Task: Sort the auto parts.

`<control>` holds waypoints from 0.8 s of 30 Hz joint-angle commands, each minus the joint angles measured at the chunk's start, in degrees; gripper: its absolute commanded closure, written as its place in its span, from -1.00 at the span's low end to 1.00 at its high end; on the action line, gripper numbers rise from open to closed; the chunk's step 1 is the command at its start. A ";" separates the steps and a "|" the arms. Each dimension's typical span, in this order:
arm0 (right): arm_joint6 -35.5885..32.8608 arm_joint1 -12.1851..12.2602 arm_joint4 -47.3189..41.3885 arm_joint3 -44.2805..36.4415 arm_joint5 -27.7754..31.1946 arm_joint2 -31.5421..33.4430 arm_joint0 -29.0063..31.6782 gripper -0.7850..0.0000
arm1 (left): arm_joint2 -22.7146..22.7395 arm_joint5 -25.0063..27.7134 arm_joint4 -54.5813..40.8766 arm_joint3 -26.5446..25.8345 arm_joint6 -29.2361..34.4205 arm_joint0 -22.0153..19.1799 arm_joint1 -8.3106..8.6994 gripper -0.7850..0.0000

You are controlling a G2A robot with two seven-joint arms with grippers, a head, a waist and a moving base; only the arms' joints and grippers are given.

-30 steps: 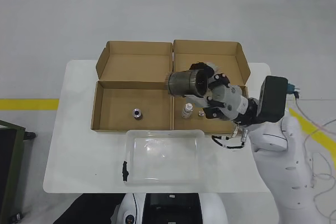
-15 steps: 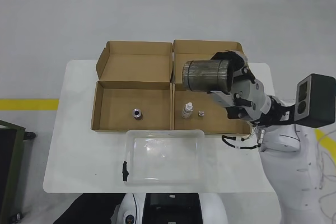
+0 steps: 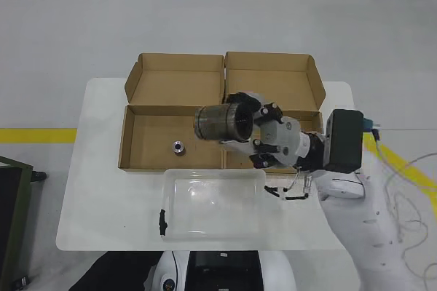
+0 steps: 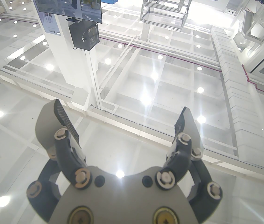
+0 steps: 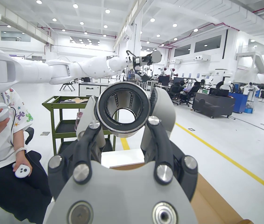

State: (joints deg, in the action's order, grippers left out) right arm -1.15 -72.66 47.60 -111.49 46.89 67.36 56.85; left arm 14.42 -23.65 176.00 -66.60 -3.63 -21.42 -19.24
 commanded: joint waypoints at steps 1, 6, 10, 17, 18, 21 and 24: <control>-0.40 -0.25 0.82 1.56 -0.36 -1.96 -1.21 1.00 | 0.00 0.00 0.00 0.00 0.00 0.00 0.00 -1.00; -2.34 -0.57 3.99 7.23 1.13 -5.41 -3.18 1.00 | 0.00 0.00 0.00 0.00 0.00 0.00 0.00 -1.00; -3.99 -0.81 7.01 12.76 1.89 -7.69 -4.73 1.00 | 0.00 0.00 0.00 0.00 0.00 0.00 0.00 -1.00; -5.58 -2.13 8.00 22.12 0.33 -13.37 -8.94 1.00 | 0.00 0.00 0.00 0.00 0.00 0.00 0.00 -1.00; -5.61 -2.34 8.16 23.20 -0.04 -14.08 -9.43 1.00 | 0.00 0.00 0.00 0.00 0.00 0.00 0.00 -1.00; -6.53 -2.94 9.90 25.42 -1.47 -16.29 -10.85 1.00 | 0.00 0.00 0.00 0.00 0.00 0.00 0.00 -1.00; -7.74 -3.46 12.75 27.05 -3.39 -18.14 -12.15 1.00 | 0.00 0.00 0.00 0.00 0.00 0.00 0.00 -1.00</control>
State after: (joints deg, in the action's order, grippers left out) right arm -8.56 -75.99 59.42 -84.86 44.13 49.71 45.04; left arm 14.42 -23.65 176.00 -66.60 -3.63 -21.42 -19.24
